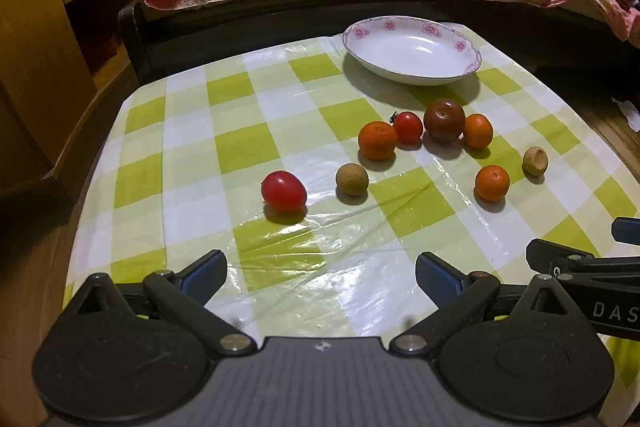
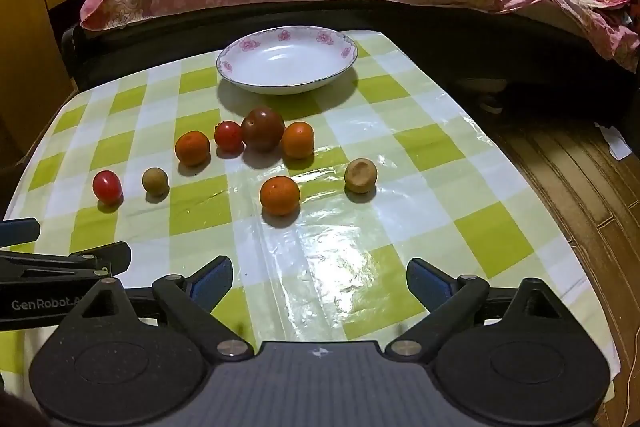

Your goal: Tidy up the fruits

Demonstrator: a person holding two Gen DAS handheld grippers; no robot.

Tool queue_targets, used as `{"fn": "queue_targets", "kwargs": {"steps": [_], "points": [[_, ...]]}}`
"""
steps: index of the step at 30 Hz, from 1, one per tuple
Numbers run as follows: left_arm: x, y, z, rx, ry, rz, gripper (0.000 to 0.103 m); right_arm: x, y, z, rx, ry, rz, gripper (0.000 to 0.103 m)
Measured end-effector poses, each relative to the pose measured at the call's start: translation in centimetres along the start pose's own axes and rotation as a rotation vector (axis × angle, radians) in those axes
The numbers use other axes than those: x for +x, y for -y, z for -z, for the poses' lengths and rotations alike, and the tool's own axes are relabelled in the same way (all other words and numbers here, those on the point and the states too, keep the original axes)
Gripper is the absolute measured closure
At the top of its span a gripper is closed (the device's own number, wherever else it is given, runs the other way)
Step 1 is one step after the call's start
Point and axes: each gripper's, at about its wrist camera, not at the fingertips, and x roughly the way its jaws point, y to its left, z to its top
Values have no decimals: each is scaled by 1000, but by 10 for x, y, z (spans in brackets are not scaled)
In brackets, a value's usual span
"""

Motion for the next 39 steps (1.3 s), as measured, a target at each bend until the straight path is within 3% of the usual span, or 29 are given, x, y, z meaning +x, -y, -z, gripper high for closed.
{"fn": "queue_targets", "kwargs": {"steps": [39], "points": [[-1,3,0,21,11,2,1,1,-3,0,3,-16,-44,22]]}}
